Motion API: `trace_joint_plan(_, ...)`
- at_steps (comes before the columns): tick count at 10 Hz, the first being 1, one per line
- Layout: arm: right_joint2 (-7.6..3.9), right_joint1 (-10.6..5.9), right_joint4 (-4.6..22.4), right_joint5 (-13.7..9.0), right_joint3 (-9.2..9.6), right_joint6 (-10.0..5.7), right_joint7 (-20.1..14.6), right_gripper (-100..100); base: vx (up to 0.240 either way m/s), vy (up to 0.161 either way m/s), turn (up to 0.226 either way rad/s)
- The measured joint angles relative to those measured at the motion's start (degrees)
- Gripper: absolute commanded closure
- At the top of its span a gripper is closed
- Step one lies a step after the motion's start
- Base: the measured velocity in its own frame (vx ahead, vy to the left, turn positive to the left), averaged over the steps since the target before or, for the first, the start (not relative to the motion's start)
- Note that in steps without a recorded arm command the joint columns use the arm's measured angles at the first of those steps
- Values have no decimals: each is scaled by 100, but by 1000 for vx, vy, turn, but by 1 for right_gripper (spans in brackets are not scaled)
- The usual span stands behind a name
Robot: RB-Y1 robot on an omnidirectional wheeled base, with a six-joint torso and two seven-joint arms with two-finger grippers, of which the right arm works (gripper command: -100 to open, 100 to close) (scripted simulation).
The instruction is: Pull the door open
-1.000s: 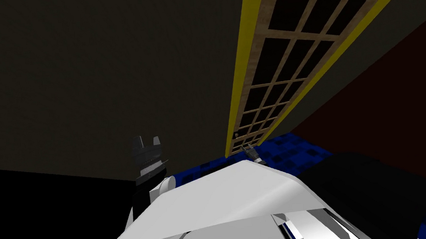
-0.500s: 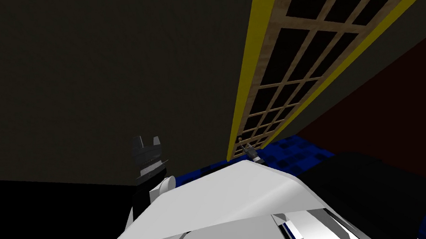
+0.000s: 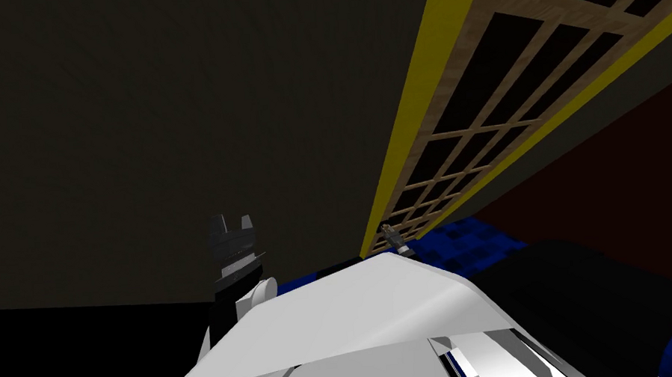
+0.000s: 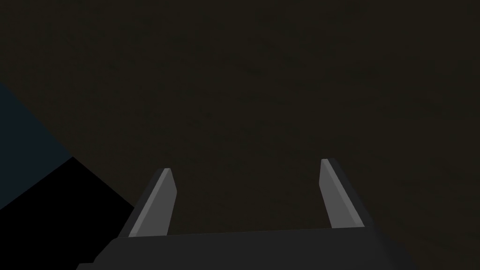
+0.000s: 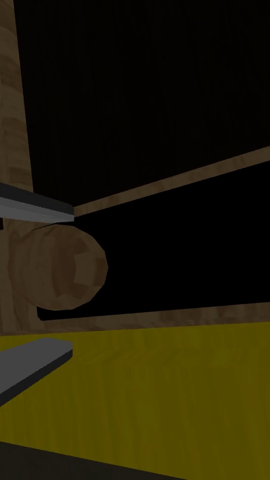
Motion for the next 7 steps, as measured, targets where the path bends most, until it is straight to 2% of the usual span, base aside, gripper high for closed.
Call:
trace_joint_plan(5, -17, -4, -3, -6, -16, 17, 5, 100, -10, -4, 12)
trace_joint_plan(7, -29, -45, 16, -82, 3, 37, -171, 100, -78, -21, 65)
